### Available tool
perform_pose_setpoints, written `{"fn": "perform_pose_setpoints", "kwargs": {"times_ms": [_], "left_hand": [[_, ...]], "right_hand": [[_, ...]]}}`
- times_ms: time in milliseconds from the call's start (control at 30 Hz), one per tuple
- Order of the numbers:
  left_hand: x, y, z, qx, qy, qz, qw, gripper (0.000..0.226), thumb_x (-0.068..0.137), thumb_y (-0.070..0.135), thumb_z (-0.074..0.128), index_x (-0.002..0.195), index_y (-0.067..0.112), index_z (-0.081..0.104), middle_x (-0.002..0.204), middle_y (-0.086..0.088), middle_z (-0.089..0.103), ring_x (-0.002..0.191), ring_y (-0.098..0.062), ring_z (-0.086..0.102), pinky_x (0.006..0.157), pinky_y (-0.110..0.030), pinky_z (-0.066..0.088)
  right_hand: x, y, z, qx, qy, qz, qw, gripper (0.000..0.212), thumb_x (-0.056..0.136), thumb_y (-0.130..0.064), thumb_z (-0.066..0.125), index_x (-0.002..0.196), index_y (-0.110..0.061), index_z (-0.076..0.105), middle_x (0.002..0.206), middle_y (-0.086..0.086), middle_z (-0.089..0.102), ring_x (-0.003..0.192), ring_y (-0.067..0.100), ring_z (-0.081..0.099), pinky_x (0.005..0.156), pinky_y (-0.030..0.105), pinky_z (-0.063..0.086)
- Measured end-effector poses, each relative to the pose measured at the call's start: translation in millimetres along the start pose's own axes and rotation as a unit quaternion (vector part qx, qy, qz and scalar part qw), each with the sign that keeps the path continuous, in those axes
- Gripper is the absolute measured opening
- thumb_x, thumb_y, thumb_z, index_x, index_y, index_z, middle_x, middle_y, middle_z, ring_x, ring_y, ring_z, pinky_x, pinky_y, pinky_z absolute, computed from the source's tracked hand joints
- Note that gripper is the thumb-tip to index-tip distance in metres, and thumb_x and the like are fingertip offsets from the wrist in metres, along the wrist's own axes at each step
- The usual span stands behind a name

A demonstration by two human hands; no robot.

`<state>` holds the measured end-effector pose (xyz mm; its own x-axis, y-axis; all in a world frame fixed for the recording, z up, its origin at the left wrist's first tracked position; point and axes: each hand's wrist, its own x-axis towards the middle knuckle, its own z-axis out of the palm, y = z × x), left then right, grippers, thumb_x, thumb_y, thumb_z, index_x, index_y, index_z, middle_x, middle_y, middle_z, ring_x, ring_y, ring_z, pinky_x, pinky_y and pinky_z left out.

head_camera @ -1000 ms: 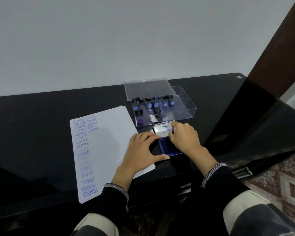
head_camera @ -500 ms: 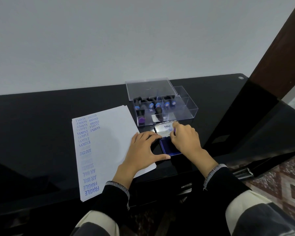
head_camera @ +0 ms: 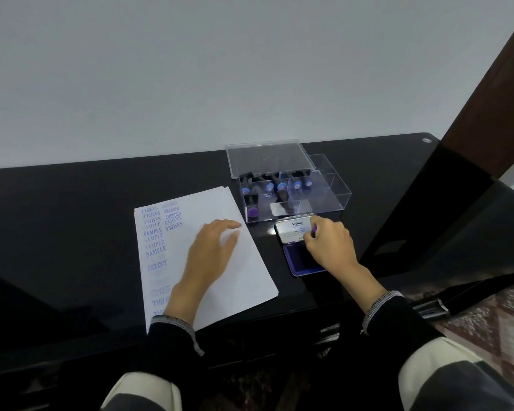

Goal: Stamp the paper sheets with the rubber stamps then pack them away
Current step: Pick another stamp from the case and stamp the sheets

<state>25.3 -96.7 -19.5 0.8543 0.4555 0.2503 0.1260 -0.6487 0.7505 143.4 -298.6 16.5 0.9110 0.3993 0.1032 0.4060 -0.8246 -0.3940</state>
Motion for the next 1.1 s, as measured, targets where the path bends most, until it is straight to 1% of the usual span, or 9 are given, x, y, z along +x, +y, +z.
{"fn": "perform_pose_setpoints", "kwargs": {"times_ms": [67, 133, 200, 300, 467, 600, 767, 933, 1100], "left_hand": [[-0.9, -13.1, -19.0, 0.0, 0.045, -0.043, 0.998, 0.019, 0.098, 0.019, 0.052, 0.111, 0.026, 0.064, 0.118, 0.008, 0.061, 0.115, -0.012, 0.052, 0.102, -0.033, 0.039], [-3.3, -26.5, -38.8, 0.012, 0.082, -0.087, 0.993, 0.022, 0.099, 0.019, 0.049, 0.111, 0.028, 0.064, 0.118, 0.012, 0.058, 0.115, -0.011, 0.049, 0.097, -0.03, 0.039], [-5.5, -41.4, -56.2, 0.04, 0.105, -0.12, 0.986, 0.024, 0.099, 0.019, 0.046, 0.112, 0.03, 0.063, 0.118, 0.013, 0.056, 0.112, -0.013, 0.053, 0.094, -0.038, 0.047], [-9.7, -58.1, -74.2, 0.075, 0.122, -0.138, 0.98, 0.027, 0.097, 0.016, 0.045, 0.116, 0.026, 0.062, 0.119, 0.009, 0.058, 0.107, -0.019, 0.057, 0.083, -0.045, 0.053], [-20.5, -81.9, -86.6, 0.137, 0.13, -0.154, 0.97, 0.031, 0.099, 0.017, 0.047, 0.127, 0.013, 0.057, 0.136, -0.001, 0.053, 0.141, -0.022, 0.029, 0.11, -0.053, 0.032], [-21.3, -87.4, -85.9, 0.156, 0.122, -0.153, 0.968, 0.037, 0.098, 0.018, 0.05, 0.134, 0.01, 0.052, 0.143, -0.004, 0.048, 0.144, -0.023, 0.023, 0.116, -0.052, 0.022], [-21.2, -86.7, -83.5, 0.179, 0.116, -0.148, 0.966, 0.039, 0.098, 0.018, 0.047, 0.136, 0.008, 0.051, 0.146, -0.007, 0.044, 0.144, -0.024, 0.024, 0.119, -0.047, 0.016], [-21.2, -84.3, -83.7, 0.184, 0.113, -0.155, 0.964, 0.039, 0.099, 0.02, 0.045, 0.137, 0.008, 0.05, 0.147, -0.007, 0.043, 0.144, -0.023, 0.023, 0.119, -0.046, 0.016], [-21.3, -80.2, -83.4, 0.193, 0.11, -0.151, 0.963, 0.039, 0.099, 0.019, 0.045, 0.137, 0.007, 0.05, 0.146, -0.008, 0.044, 0.144, -0.024, 0.025, 0.119, -0.045, 0.016]], "right_hand": [[1.2, 0.2, -1.5, 0.015, -0.006, 0.008, 1.0, 0.024, 0.088, -0.017, 0.052, 0.067, -0.017, 0.041, 0.067, 0.001, 0.05, 0.069, 0.029, 0.049, 0.06, 0.03, 0.034], [-0.2, -1.0, 0.8, -0.025, 0.004, -0.009, 1.0, 0.01, 0.09, -0.019, 0.05, 0.081, -0.013, 0.05, 0.077, 0.008, 0.059, 0.077, 0.034, 0.054, 0.062, 0.031, 0.034], [-2.3, -2.3, 4.0, -0.058, 0.011, -0.024, 0.998, 0.01, 0.091, -0.021, 0.049, 0.092, -0.012, 0.052, 0.084, 0.012, 0.063, 0.083, 0.037, 0.058, 0.063, 0.033, 0.035], [-1.8, -0.9, 3.8, -0.027, 0.009, -0.009, 1.0, 0.01, 0.09, -0.019, 0.05, 0.082, -0.014, 0.047, 0.076, 0.008, 0.057, 0.078, 0.035, 0.057, 0.061, 0.032, 0.036], [0.3, -0.4, 2.2, -0.019, 0.006, -0.007, 1.0, 0.014, 0.089, -0.019, 0.051, 0.077, -0.016, 0.044, 0.077, 0.008, 0.06, 0.077, 0.034, 0.057, 0.062, 0.031, 0.037], [-1.6, -1.9, 5.1, -0.057, 0.014, -0.02, 0.998, 0.008, 0.091, -0.02, 0.05, 0.09, -0.012, 0.052, 0.087, 0.014, 0.064, 0.084, 0.037, 0.059, 0.063, 0.032, 0.037], [0.2, -2.5, -0.7, -0.018, -0.002, 0.002, 1.0, 0.025, 0.088, -0.017, 0.052, 0.066, -0.018, 0.038, 0.069, 0.003, 0.053, 0.078, 0.034, 0.058, 0.06, 0.03, 0.035], [0.4, -6.1, 1.7, -0.068, 0.009, -0.02, 0.997, 0.009, 0.09, -0.018, 0.051, 0.092, -0.011, 0.055, 0.09, 0.013, 0.064, 0.086, 0.036, 0.059, 0.064, 0.032, 0.037], [3.5, -8.0, -3.1, -0.047, -0.007, -0.008, 0.999, 0.012, 0.088, -0.017, 0.052, 0.078, -0.015, 0.047, 0.077, 0.005, 0.052, 0.076, 0.031, 0.053, 0.063, 0.031, 0.036]]}}
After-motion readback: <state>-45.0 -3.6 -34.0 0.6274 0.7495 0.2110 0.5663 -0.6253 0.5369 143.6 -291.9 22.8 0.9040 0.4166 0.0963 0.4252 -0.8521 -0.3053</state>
